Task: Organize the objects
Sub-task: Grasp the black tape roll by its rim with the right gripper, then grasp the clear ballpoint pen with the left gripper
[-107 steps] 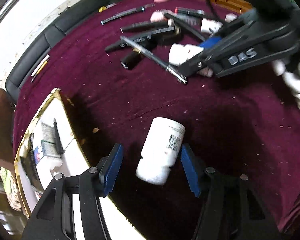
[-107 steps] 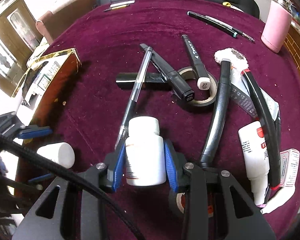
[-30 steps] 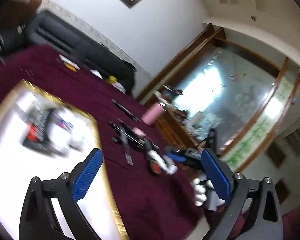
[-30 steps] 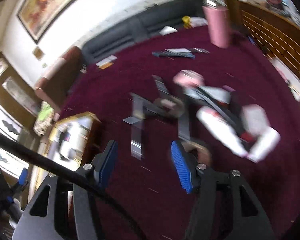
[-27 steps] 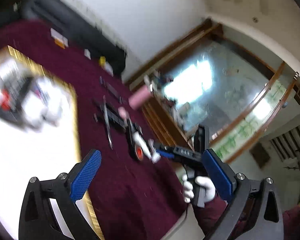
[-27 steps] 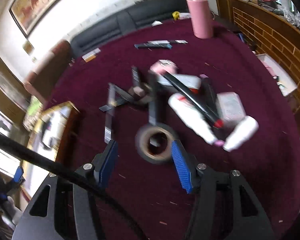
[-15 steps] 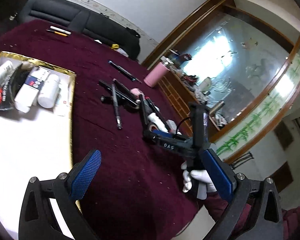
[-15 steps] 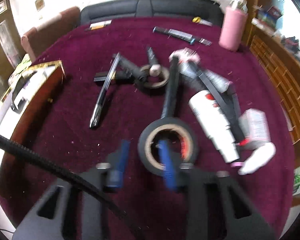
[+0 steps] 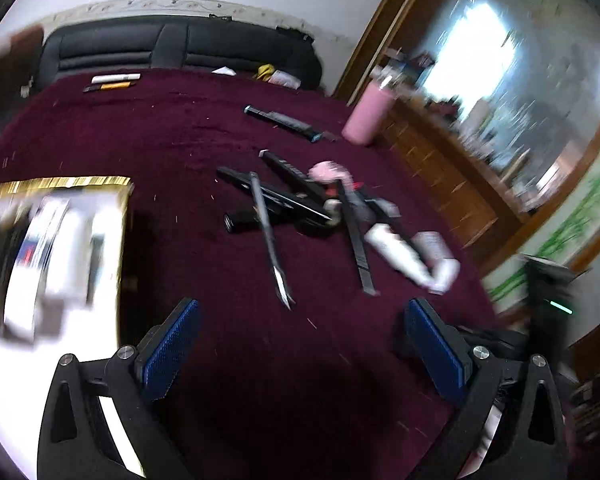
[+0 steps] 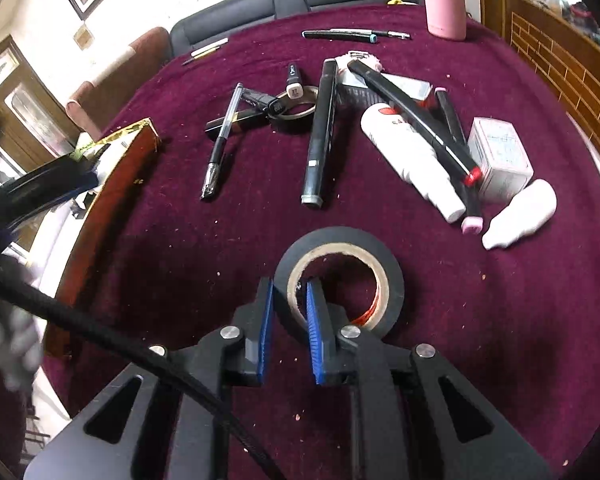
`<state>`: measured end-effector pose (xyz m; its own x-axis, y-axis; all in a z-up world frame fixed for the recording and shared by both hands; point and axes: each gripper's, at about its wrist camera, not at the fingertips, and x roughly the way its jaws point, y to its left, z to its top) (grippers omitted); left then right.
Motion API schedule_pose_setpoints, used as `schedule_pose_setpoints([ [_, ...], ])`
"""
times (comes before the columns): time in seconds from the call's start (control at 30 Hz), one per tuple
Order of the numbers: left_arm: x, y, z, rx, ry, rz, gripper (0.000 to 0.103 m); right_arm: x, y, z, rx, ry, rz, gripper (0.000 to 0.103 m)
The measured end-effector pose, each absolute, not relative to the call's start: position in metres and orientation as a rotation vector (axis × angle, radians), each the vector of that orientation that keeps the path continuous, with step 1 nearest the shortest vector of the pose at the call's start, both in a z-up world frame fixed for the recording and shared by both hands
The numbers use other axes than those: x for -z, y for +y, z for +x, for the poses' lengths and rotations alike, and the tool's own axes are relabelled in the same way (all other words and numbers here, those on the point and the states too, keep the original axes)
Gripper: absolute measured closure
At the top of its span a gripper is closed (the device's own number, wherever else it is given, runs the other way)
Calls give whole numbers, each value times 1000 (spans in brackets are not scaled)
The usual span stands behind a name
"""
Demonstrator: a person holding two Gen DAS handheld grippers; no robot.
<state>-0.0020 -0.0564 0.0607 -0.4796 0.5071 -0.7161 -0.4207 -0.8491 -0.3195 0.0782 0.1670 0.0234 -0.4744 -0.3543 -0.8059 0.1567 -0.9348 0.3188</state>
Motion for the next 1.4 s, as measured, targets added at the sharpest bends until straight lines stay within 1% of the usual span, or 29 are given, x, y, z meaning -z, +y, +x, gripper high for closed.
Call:
schedule_pose_setpoints([
  [0.07,-46,-39,-32,-2344,-60,-1226,6,-22,169,77,2441,-309,1406,88],
  [0.1,-41,-34,-41,-2354,-36,-1244,9,-21,170,75,2430,-325,1404,88],
  [0.17,-31,-19,-59,-2389,71,-1264,10,-18,171,73,2411,-356,1400,88],
  [0.2,-26,-12,-65,-2401,120,-1274,13,-17,171,73,2406,-370,1398,88],
  [0.23,-21,-7,-70,-2399,144,-1292,19,-16,172,72,2405,-380,1396,88],
  [0.27,-16,-2,-75,-2392,168,-1318,23,-15,173,72,2403,-392,1393,88],
  [0.3,-10,3,-78,-2393,199,-1340,32,-15,173,71,2400,-401,1393,88],
  [0.33,-5,8,-80,-2389,234,-1360,48,-14,174,70,2397,-408,1393,88],
  [0.37,2,12,-81,-2388,283,-1382,49,-13,173,70,2396,-408,1390,88],
  [0.43,1,14,-74,-2421,309,-1324,58,-13,172,69,2396,-395,1389,88],
  [0.47,1,13,-72,-2416,289,-1319,63,-13,171,70,2399,-380,1389,88],
  [0.53,-1,10,-69,-2405,253,-1309,94,-14,167,69,2412,-318,1390,88],
  [0.57,-3,8,-66,-2405,236,-1308,96,-15,165,69,2418,-301,1391,88],
  [0.67,-11,-1,-52,-2392,162,-1275,96,-17,158,70,2442,-220,1391,89],
  [0.8,-29,-20,-27,-2351,22,-1229,96,-20,149,71,2467,-151,1402,89],
  [0.93,-51,-43,-2,-2342,-86,-1149,96,-22,158,75,2460,-231,1398,90],
  [1.07,-70,-79,21,-2339,-211,-1083,96,-42,157,84,2420,-343,1310,91],
  [1.27,-95,-161,63,-2422,-391,-929,96,-74,118,91,2356,-331,1205,91],
  [1.4,-96,-216,84,-2538,-429,-926,96,-89,73,90,2251,-308,1168,91],
])
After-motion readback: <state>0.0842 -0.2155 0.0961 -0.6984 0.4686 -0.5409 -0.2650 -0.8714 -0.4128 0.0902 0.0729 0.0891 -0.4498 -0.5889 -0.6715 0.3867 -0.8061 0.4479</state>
